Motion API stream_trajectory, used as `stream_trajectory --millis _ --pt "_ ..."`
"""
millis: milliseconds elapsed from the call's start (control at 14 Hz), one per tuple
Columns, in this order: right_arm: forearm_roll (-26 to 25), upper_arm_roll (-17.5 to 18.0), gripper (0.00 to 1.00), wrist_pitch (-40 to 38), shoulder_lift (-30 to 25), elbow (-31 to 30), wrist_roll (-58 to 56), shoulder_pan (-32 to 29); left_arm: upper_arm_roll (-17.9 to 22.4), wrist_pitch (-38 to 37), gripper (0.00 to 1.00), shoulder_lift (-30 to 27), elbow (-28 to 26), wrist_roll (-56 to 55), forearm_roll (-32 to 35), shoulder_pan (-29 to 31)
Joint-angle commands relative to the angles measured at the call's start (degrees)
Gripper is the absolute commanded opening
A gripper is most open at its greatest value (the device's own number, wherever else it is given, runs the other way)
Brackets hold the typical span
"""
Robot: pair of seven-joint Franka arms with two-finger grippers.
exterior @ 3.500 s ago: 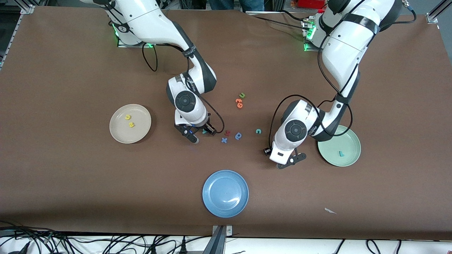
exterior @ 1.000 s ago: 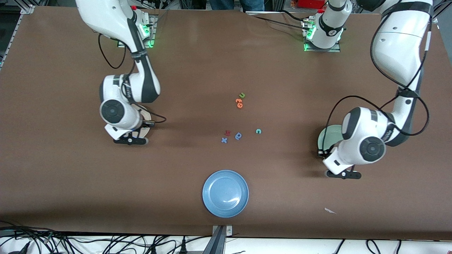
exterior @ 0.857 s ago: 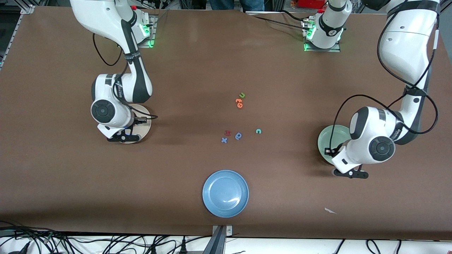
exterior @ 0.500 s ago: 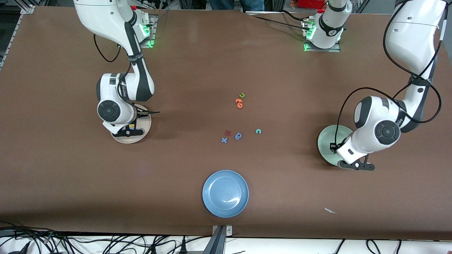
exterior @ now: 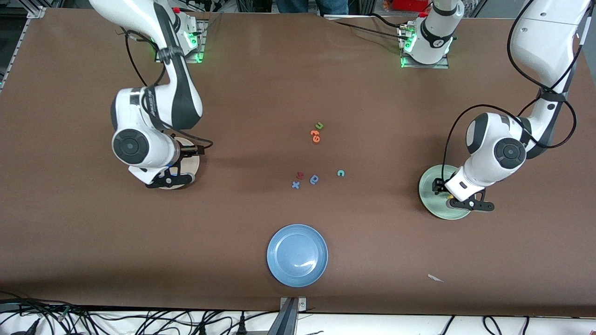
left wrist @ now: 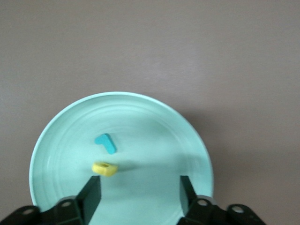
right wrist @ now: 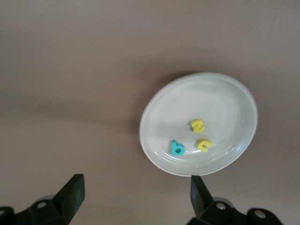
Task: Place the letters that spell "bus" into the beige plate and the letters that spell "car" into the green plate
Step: 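Place the teal 6 on the cream plate while the left gripper places yellow a, then grasp the teal c with the left gripper while the right gripper withdraws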
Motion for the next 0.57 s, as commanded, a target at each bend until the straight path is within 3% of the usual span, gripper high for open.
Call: stream_trajectory --millis 0,143,286,500 --pt "0.19 -0.39 1.0 -2.89 1.08 7.73 0.67 -0.35 -4.62 -4.55 1.0 -1.27 2.06 -5.22 0.3 -1.35" --pt "0.1 -1.1 1.0 -2.8 -1.55 9.84 0.49 -0.61 -5.69 -4.64 1.0 -0.56 2.15 -11.19 0.3 -5.64" --pt "-0.42 0.65 1.0 -2.45 -4.01 12.65 0.49 -4.01 -5.69 -4.56 1.0 0.75 2.85 -14.02 0.3 -10.21" --pt "-5.06 11.25 1.0 -4.63 -10.15 12.23 0.14 -15.69 -5.61 -5.52 0.99 4.87 6.62 -16.92 0.3 -16.54"
